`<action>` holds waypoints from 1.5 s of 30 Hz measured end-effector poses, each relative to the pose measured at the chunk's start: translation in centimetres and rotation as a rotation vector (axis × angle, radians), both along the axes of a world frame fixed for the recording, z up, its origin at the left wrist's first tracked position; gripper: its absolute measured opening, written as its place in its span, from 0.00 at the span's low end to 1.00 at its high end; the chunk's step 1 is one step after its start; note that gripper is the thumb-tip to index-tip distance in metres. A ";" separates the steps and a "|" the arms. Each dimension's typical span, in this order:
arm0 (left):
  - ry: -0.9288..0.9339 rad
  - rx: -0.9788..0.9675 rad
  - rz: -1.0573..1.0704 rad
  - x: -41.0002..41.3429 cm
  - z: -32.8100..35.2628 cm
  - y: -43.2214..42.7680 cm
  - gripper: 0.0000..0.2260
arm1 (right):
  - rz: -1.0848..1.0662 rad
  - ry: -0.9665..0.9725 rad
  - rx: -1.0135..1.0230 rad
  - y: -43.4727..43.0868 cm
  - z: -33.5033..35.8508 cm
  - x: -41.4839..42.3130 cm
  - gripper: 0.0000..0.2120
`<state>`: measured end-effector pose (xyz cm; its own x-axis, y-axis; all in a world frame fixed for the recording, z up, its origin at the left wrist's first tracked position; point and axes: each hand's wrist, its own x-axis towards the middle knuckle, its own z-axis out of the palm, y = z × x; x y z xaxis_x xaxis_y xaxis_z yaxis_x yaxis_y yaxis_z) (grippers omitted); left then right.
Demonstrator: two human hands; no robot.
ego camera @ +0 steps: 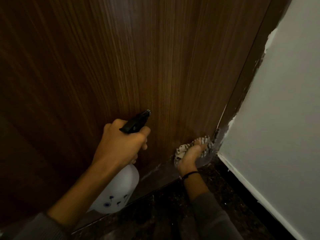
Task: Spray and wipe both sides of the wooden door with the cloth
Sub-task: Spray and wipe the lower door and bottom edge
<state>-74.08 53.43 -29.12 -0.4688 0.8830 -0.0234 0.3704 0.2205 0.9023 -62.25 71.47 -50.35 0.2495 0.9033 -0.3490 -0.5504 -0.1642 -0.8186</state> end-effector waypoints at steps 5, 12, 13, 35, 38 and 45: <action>-0.023 0.016 -0.014 -0.9 0.5 -0.2 0.13 | -0.030 -0.611 0.600 -7.6 7.9 -4.2 0.26; -0.031 0.000 0.000 -0.1 0.3 0.1 0.13 | 0.080 -0.854 0.670 -10.5 2.7 -5.7 0.31; -0.040 -0.014 -0.006 0.0 0.2 0.0 0.13 | 0.077 -0.815 0.578 -10.3 2.1 -5.7 0.30; 0.086 0.010 -0.017 1.3 6.4 -1.8 0.13 | 0.024 -0.918 0.968 -11.5 9.1 -7.6 0.29; 0.041 0.032 -0.023 1.0 7.6 -2.2 0.13 | 0.075 -1.207 1.377 -10.2 5.7 -7.2 0.41; 0.004 0.004 -0.145 2.4 7.1 1.3 0.13 | 0.222 -1.686 1.509 -5.8 -2.0 0.0 0.46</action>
